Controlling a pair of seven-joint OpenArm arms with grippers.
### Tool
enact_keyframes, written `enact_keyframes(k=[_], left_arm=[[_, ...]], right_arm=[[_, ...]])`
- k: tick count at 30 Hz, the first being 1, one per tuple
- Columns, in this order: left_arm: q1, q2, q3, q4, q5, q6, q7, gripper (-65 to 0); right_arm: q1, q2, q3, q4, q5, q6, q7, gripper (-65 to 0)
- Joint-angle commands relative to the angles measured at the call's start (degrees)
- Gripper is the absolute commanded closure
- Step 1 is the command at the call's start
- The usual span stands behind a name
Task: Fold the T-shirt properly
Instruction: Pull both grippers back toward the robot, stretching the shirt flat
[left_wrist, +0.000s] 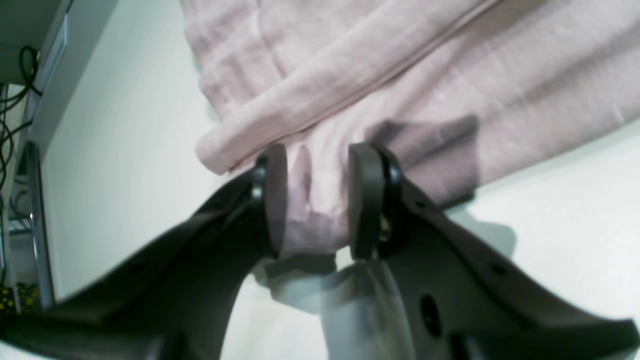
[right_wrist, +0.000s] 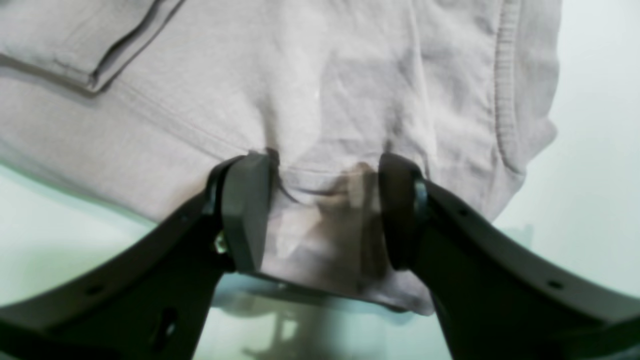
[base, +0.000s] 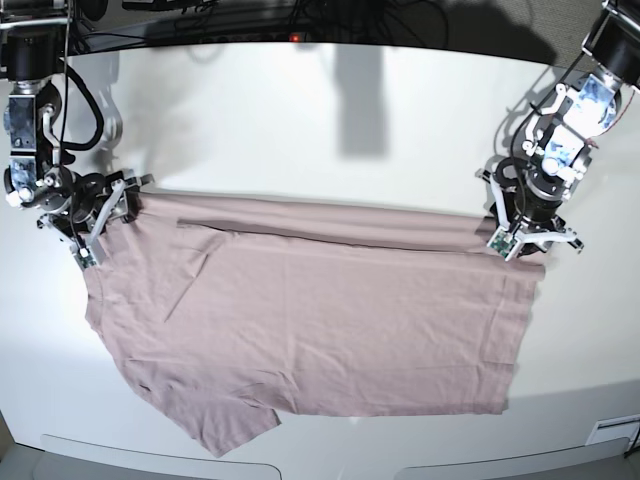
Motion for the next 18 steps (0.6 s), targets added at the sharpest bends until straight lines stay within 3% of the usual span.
enact_keyframes(k=[1,15,18], left_arm=[[1.44,-1.79,0.0,-0.63,-0.42,-1.53,6.05,-20.4],[11.91,-7.32,-0.02,11.85,2.67,2.45,8.11,-20.0],[12.74,-7.43,-0.02,12.48,4.96,5.68,7.02,-20.0]], right_arm=[[-0.13,1.36,0.37,0.81,-1.79,-0.04,-1.95,-34.5],[-9.07,1.36,0.44,11.69,-0.98,-0.11,-4.28,-34.5],[-10.51,1.33,0.44,12.04,-0.98,-0.37,-3.54,-34.5]])
